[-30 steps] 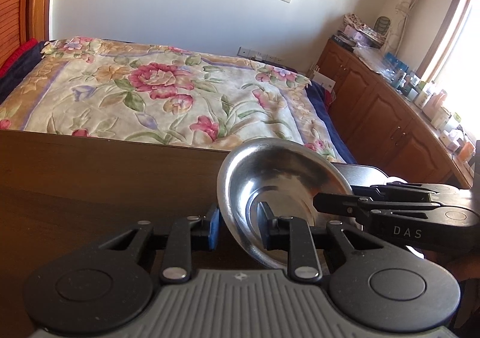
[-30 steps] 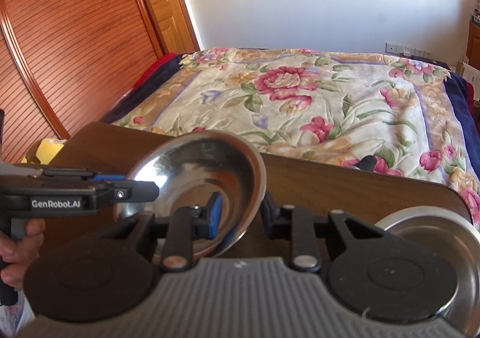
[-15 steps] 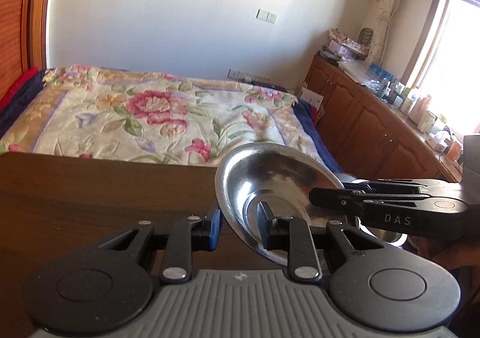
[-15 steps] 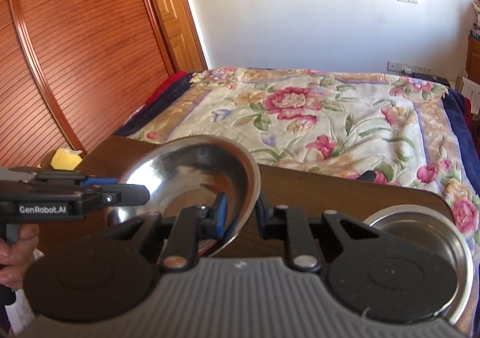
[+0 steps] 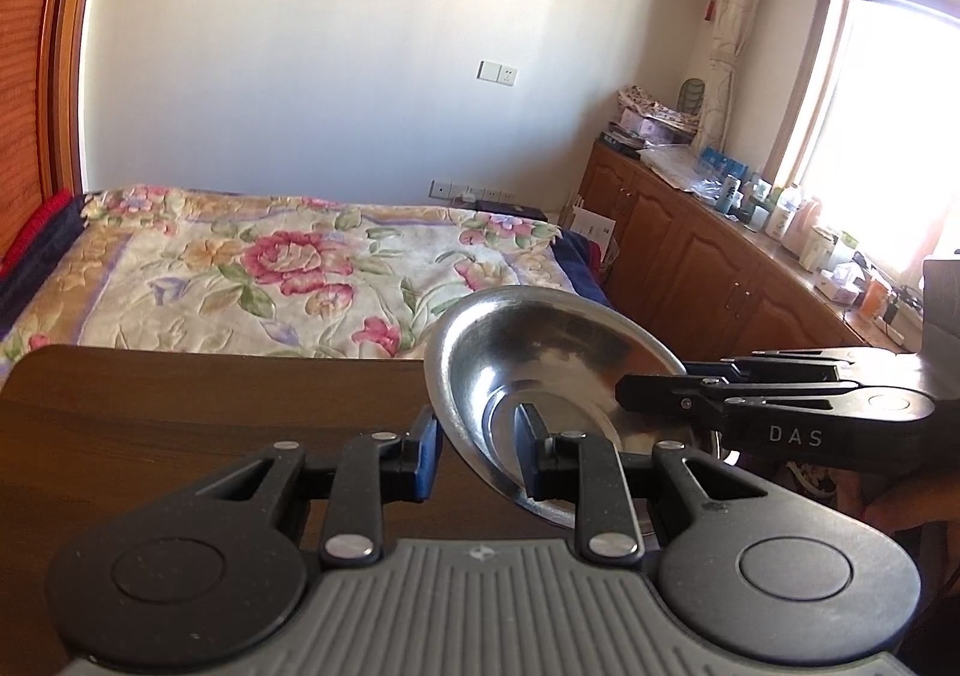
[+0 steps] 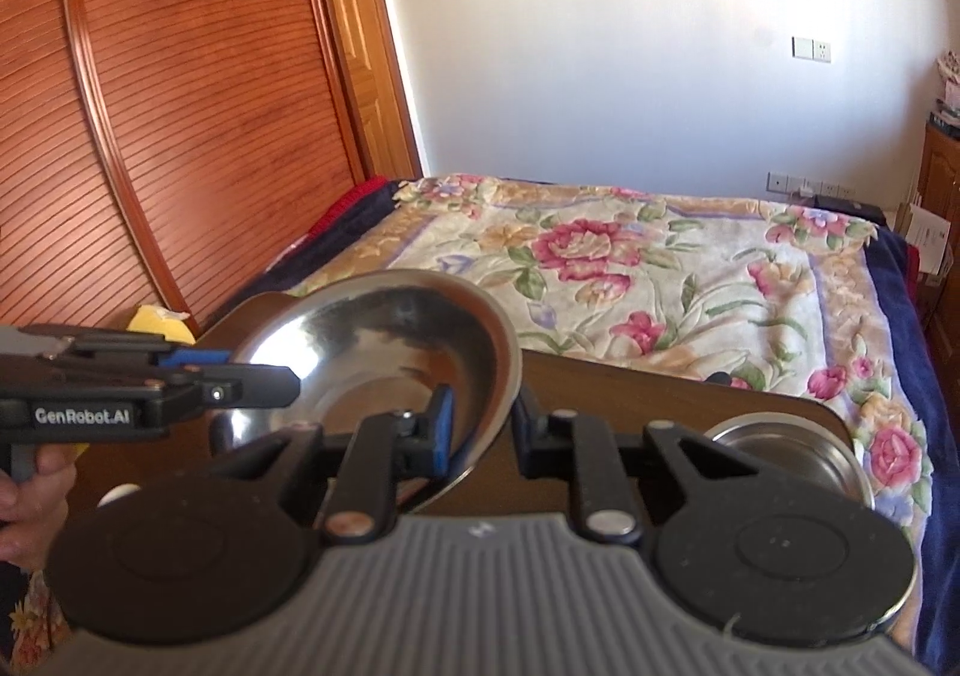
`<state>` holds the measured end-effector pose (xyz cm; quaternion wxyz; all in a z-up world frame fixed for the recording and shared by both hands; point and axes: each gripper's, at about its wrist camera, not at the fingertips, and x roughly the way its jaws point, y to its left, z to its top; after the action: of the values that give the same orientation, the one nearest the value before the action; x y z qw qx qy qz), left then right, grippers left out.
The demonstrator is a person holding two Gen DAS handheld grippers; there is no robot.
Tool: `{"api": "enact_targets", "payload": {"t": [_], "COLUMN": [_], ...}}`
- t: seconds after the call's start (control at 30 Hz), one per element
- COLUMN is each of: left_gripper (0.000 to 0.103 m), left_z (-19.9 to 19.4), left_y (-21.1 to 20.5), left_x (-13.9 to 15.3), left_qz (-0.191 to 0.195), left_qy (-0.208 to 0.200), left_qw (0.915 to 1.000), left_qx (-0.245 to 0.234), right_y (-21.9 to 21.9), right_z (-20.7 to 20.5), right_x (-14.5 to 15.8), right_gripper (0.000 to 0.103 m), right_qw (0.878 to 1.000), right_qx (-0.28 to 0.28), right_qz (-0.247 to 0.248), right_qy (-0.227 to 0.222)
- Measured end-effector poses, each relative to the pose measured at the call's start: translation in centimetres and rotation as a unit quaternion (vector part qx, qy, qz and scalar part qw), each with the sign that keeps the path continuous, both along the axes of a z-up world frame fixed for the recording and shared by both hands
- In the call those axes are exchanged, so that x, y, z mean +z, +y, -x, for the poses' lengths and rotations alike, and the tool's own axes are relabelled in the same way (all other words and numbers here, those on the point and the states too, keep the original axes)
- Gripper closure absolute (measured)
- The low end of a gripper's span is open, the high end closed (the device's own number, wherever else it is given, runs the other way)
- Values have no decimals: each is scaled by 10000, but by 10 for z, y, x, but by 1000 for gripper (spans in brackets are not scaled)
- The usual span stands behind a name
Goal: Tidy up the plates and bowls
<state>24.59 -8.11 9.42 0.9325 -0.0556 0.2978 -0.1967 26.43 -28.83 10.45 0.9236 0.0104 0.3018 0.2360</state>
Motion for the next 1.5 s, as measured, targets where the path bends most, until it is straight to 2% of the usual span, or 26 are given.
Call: {"api": "enact_targets", "payload": {"t": [0.37,0.63,0.9,1.5], "left_gripper": [76,76,76,75], "left_z": [45,73,94,131], "left_y": [2,1,1,-1], "left_x": [13,12,-3,-58], "left_qz": [-131,-256,-275,-401], "left_qy": [-254,-351,-277,139], "left_qw": [9994,9987,9983,9957], "left_qx": [-169,-283,-436,-826], "right_y": [-2,-5,-4,-11], "right_z": [39,63,87,127], "right_x": [15,21,10,-35], "right_gripper": [81,81,81,80], "right_qw": [9998,9995,9997,9997], "right_qx": [-12,-21,2,134], "right_qz": [22,-32,37,64], "right_qy": [-201,-310,-234,216]}}
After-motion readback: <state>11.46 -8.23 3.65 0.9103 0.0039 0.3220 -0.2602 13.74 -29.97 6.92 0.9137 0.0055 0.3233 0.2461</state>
